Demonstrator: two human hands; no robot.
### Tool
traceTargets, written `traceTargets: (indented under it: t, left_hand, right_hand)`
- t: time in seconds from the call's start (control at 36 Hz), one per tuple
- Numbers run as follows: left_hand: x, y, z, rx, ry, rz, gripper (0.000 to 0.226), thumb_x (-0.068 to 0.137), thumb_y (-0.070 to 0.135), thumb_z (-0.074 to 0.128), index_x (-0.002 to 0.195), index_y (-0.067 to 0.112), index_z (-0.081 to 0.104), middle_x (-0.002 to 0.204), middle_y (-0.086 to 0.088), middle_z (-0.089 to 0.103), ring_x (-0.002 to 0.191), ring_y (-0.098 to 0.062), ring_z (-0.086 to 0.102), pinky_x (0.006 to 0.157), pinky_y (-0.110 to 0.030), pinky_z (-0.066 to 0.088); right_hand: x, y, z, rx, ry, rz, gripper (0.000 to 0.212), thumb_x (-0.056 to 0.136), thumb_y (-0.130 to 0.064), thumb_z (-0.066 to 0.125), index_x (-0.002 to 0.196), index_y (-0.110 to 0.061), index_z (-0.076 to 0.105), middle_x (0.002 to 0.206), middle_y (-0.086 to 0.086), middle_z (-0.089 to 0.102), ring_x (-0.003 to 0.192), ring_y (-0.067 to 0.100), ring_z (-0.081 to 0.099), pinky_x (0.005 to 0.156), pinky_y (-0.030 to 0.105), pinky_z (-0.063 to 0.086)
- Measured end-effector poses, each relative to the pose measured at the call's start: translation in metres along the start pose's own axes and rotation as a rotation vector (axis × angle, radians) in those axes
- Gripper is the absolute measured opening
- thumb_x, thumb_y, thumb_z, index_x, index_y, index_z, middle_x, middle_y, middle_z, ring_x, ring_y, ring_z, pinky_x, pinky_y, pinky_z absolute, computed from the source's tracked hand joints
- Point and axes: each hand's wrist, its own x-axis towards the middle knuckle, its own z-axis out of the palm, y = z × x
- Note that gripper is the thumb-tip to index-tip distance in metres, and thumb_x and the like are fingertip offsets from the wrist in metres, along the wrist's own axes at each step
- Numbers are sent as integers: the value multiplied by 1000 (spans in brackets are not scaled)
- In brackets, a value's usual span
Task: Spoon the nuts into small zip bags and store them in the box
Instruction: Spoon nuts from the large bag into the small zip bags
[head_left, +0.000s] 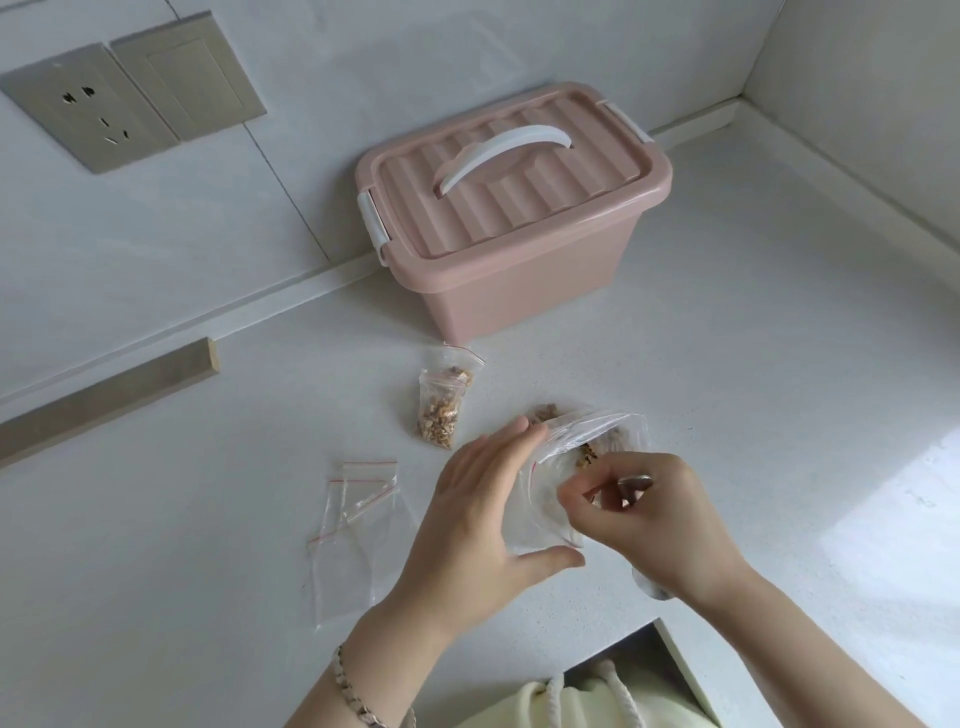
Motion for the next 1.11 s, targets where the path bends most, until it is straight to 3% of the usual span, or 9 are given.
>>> traceTargets:
  t: [0.14, 0.28, 0.64, 0.72, 0.78, 0.86, 0.94, 1.03, 1.11]
  left_hand:
    - [-4, 0, 6, 88, 115, 37, 84, 67, 53, 66, 135, 14, 34, 117, 6, 60, 114, -11, 52, 96, -37, 41]
    - [-1, 1, 9, 230, 187, 121, 86, 65, 59, 64, 128, 5, 40, 113, -6, 63, 110, -13, 50, 92, -38, 43]
    - [-2, -1, 11, 220, 291, 179, 40, 84, 40, 59, 111, 11, 54, 90, -2, 69, 88, -12, 58, 84, -24, 48]
    - [-4, -4, 12, 180, 315, 126, 40, 81, 36, 64, 111, 11, 57, 91, -2, 69, 86, -13, 60, 82, -25, 49]
    - [-6, -7, 12, 136, 320, 68, 41, 77, 36, 67, 110, 14, 57, 91, 1, 67, 85, -13, 61, 81, -24, 49]
    - [-10, -14, 12, 100, 275, -50, 52, 72, 45, 66, 114, 16, 57, 104, 11, 58, 96, -8, 56, 86, -23, 46]
    - [-16, -26, 15, 118, 198, -186, 67, 67, 57, 61, 115, 10, 61, 107, 12, 51, 101, -6, 50, 88, -31, 48]
    - [-23, -37, 19, 162, 139, -277, 73, 65, 60, 58, 115, 6, 62, 101, 3, 56, 96, -6, 47, 83, -40, 50]
    - [-28, -44, 23, 187, 95, -326, 76, 66, 59, 56, 115, 2, 62, 95, -2, 58, 92, -7, 47, 79, -37, 51]
  right_hand:
    - [3, -3, 1, 18, 14, -11, 26, 73, -1, 68, 53, -16, 63, 40, -13, 46, 39, 4, 37, 44, 8, 30]
    - [3, -5, 2, 50, 5, 9, 28, 73, 2, 67, 51, -15, 61, 38, -14, 46, 39, 2, 38, 44, 6, 30]
    - [4, 4, 0, -63, 42, -78, 21, 74, -5, 71, 60, -19, 66, 41, -19, 51, 37, 5, 36, 42, 9, 28]
    - [5, 8, 1, -128, 70, -159, 15, 76, -12, 73, 66, -21, 67, 52, -15, 59, 43, 4, 44, 46, 9, 33]
    - [6, 9, -1, -207, 98, -233, 7, 81, -26, 67, 76, -21, 67, 69, -14, 61, 59, 1, 54, 55, 7, 38]
    - [4, 15, -12, -331, 109, -328, 41, 95, -41, 39, 80, -10, 62, 82, -8, 54, 75, 7, 52, 65, 8, 36]
    - [2, 21, -31, -486, 139, -341, 56, 92, -47, 21, 76, -10, 59, 83, -3, 49, 80, 10, 47, 73, 10, 35]
    - [2, 27, -46, -460, 188, -222, 55, 93, -52, 20, 76, -18, 60, 68, -1, 53, 61, 9, 49, 56, 17, 38]
    - [3, 36, -53, -254, 224, -63, 36, 93, -37, 33, 73, -25, 61, 55, 0, 53, 49, 7, 48, 48, 14, 37]
